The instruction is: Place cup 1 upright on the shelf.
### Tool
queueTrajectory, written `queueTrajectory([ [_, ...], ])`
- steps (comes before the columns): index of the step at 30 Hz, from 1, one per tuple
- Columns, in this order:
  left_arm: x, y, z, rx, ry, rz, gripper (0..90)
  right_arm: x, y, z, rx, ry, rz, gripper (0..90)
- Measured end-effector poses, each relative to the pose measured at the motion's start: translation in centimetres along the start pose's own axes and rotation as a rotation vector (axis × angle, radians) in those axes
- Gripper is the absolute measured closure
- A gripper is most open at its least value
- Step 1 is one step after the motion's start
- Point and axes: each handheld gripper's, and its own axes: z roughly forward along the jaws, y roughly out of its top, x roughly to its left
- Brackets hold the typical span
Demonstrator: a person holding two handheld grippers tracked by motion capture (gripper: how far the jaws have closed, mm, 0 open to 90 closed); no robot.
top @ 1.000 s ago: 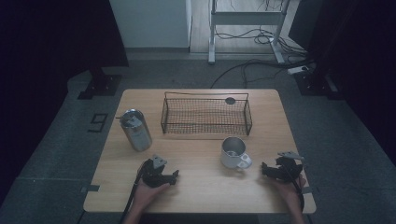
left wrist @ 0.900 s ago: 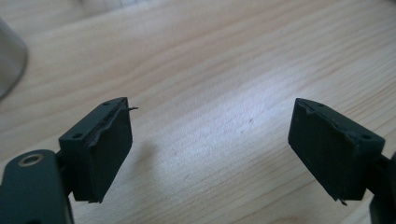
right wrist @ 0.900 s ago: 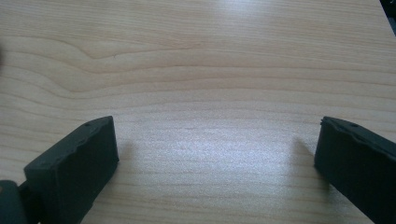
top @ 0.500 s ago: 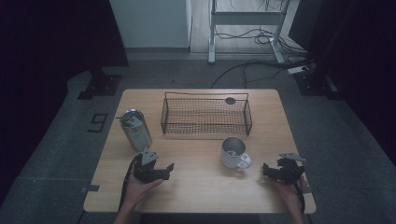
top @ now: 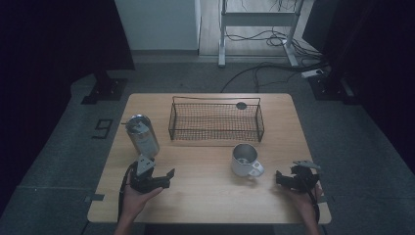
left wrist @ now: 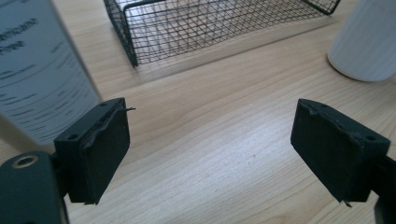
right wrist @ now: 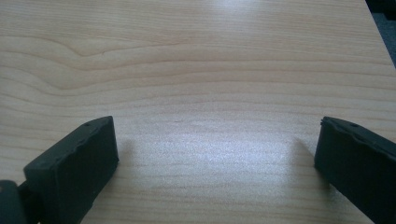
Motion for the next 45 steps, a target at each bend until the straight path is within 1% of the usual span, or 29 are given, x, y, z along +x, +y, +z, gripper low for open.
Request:
queueTrajectory([
  [5, 0.3, -0.1, -0.2, -0.004, 0.002, -0.012, 12.2, -0.1, 0.1, 0.1, -0.001, -0.003, 0.005, 0.0],
  [10, 0.7, -0.2, 0.0, 0.004, 0.005, -0.024, 12.3, -0.1, 0.1, 0.1, -0.001, -0.004, 0.004, 0.0],
  [17, 1.6, 0.0, -0.6, -0.011, 0.035, -0.046, 12.2, -0.1, 0.1, 0.2, -0.001, -0.003, 0.005, 0.0],
  [19, 2.1, 0.1, -0.9, -0.028, 0.065, -0.054, 12.5, -0.1, 0.1, 0.2, -0.001, -0.003, 0.005, 0.0],
  [20, 2.3, 0.1, -1.1, -0.037, 0.073, -0.06, 13.0, -0.1, 0.1, 0.2, -0.001, -0.003, 0.005, 0.0],
  [27, 3.9, 0.6, -1.6, -0.063, 0.104, -0.095, 12.8, -0.1, 0.1, 0.1, -0.006, -0.009, 0.008, 0.7],
  [30, 4.7, 0.8, -1.5, -0.076, 0.104, -0.107, 12.6, -0.1, 0.1, 0.1, -0.008, -0.01, 0.007, 0.9],
  [32, 5.3, 0.9, -1.3, -0.072, 0.107, -0.109, 12.2, -0.1, 0.1, 0.1, -0.007, -0.01, 0.009, 1.0],
  [36, 6.6, 1.2, -0.9, -0.069, 0.115, -0.131, 12.0, -0.1, 0.1, 0.1, -0.007, -0.01, 0.009, 1.0],
  [45, 8.1, 1.8, -0.6, -0.062, 0.126, -0.149, 11.0, -0.1, 0.1, 0.1, -0.009, -0.011, 0.01, 1.6],
])
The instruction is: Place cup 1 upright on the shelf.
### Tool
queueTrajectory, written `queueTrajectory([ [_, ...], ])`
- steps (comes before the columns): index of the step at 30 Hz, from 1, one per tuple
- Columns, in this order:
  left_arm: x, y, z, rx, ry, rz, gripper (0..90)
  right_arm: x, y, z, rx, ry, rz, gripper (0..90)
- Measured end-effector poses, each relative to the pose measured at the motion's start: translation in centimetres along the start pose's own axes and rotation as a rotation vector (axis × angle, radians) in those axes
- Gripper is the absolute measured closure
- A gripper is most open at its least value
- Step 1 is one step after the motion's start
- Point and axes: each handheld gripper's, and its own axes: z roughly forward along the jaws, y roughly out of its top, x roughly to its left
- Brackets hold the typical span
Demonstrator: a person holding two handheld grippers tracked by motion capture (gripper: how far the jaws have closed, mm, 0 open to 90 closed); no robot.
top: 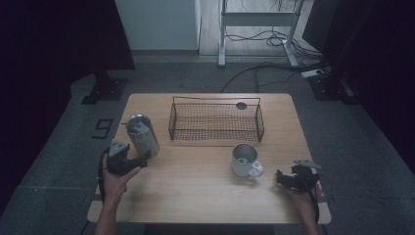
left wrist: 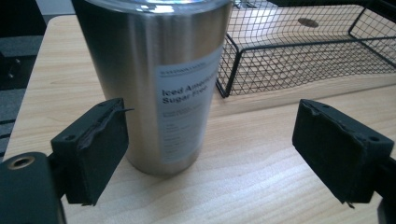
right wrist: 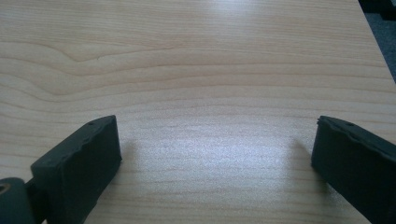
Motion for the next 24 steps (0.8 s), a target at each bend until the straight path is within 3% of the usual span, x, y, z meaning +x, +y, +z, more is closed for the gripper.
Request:
queueTrajectory([
  [10, 1.4, 0.8, 1.0, 0.009, 0.037, -0.013, 10.5, 0.0, -0.1, -0.1, -0.002, -0.001, 0.003, 2.3],
  [24, 1.9, 1.2, 2.5, 0.011, 0.047, -0.002, 4.6, 0.0, -0.2, -0.2, -0.004, -0.005, 0.003, 3.1],
])
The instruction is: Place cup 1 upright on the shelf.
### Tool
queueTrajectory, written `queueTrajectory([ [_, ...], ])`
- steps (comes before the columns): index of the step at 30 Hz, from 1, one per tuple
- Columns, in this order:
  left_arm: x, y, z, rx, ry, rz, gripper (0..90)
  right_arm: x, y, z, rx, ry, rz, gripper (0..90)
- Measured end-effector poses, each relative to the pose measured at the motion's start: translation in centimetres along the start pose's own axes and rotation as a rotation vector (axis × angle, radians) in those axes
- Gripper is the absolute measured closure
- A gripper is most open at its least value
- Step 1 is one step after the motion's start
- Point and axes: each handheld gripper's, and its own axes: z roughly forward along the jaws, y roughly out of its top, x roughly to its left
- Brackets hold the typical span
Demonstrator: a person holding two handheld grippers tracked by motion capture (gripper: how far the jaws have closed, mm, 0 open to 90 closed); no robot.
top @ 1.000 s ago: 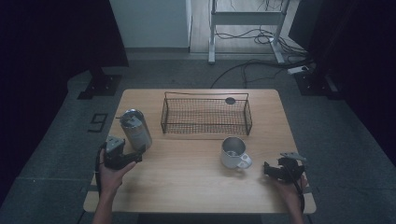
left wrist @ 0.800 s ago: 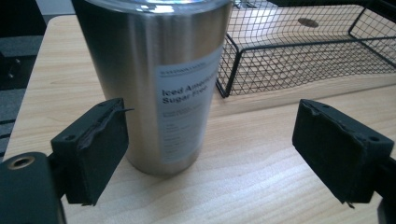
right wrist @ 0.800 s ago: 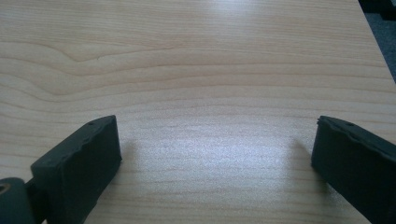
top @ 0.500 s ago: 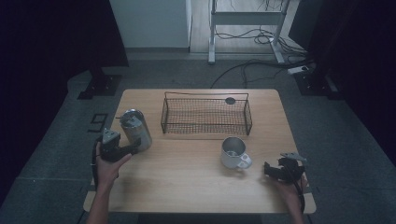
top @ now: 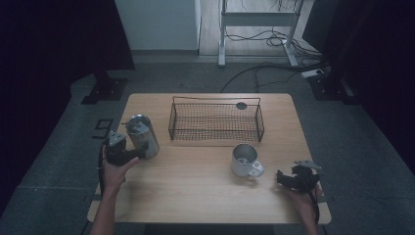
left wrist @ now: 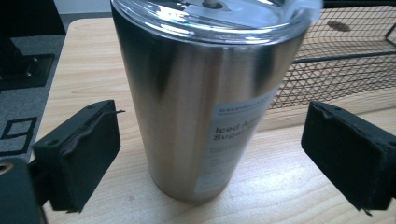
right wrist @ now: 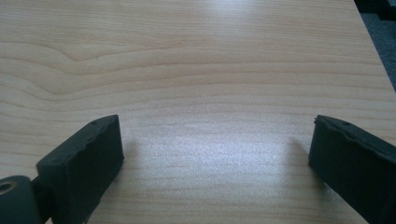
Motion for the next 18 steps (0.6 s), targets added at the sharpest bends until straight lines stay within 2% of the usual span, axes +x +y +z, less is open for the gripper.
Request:
queueTrajectory([
  [6, 0.1, 0.5, 0.7, -0.003, 0.005, 0.024, 2.7, 0.0, 0.0, 0.0, -0.002, -0.002, 0.002, 3.2],
  [9, 0.1, 0.7, 1.2, 0.005, 0.004, 0.015, 2.4, 0.0, 0.0, 0.0, -0.002, -0.002, 0.002, 3.2],
  [11, 0.0, 0.7, 1.6, 0.01, 0.013, 0.024, 2.0, 0.0, 0.0, 0.0, -0.002, -0.002, 0.002, 3.2],
  [18, 0.1, 1.0, 2.0, -0.005, 0.017, 0.014, 2.1, 0.0, 0.0, 0.0, -0.002, -0.002, 0.002, 3.2],
])
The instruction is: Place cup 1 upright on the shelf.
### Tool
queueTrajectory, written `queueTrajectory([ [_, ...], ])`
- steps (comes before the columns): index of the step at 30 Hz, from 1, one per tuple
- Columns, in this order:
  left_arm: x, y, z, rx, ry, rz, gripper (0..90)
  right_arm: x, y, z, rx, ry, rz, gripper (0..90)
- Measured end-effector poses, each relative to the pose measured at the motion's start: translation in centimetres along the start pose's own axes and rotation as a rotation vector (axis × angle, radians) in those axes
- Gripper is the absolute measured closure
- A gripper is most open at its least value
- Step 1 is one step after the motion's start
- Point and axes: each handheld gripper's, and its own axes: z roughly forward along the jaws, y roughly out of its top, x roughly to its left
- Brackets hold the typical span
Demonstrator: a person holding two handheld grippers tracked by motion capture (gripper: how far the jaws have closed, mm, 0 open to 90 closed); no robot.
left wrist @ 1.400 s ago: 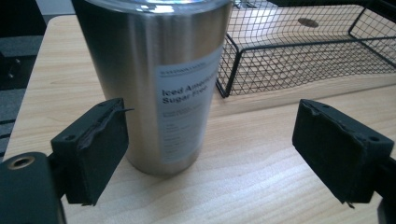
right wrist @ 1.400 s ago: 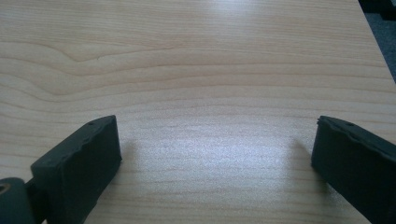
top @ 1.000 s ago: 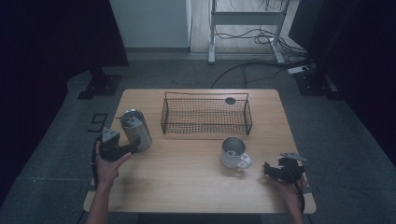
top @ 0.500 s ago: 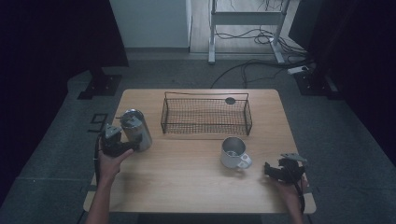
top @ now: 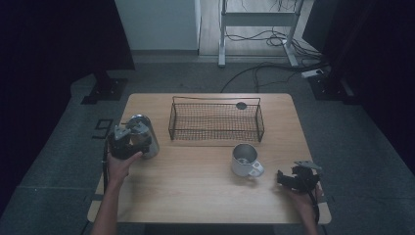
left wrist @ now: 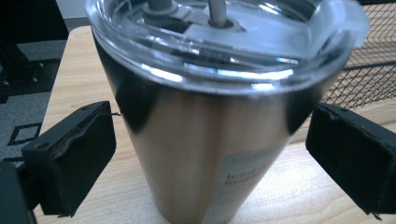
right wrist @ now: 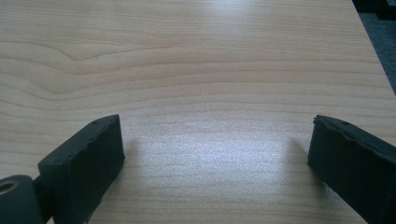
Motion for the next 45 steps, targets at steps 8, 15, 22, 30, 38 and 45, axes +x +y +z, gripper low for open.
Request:
queueTrajectory([
  [8, -0.3, 0.7, 0.7, -0.001, 0.011, 0.008, 1.8, 0.0, 0.0, 0.0, -0.001, -0.001, 0.0, 3.2],
  [15, -0.1, 0.7, 2.1, 0.013, 0.025, 0.004, 1.1, 0.0, 0.0, 0.0, 0.0, -0.001, 0.0, 3.2],
  [22, -0.4, 0.6, 3.0, 0.015, 0.043, 0.007, 1.2, 0.0, 0.0, 0.0, 0.0, -0.004, 0.003, 3.4],
  [30, -0.3, 0.8, 3.8, 0.026, 0.042, -0.011, 2.1, 0.0, 0.0, 0.0, 0.0, -0.004, 0.003, 3.4],
  [38, -0.4, 0.8, 4.2, 0.016, 0.044, 0.001, 3.5, 0.0, 0.0, 0.0, -0.001, -0.004, 0.003, 3.5],
  [45, -0.3, 0.8, 4.1, 0.025, 0.028, 0.013, 4.1, 0.0, 0.0, 0.0, -0.001, -0.005, 0.005, 3.7],
])
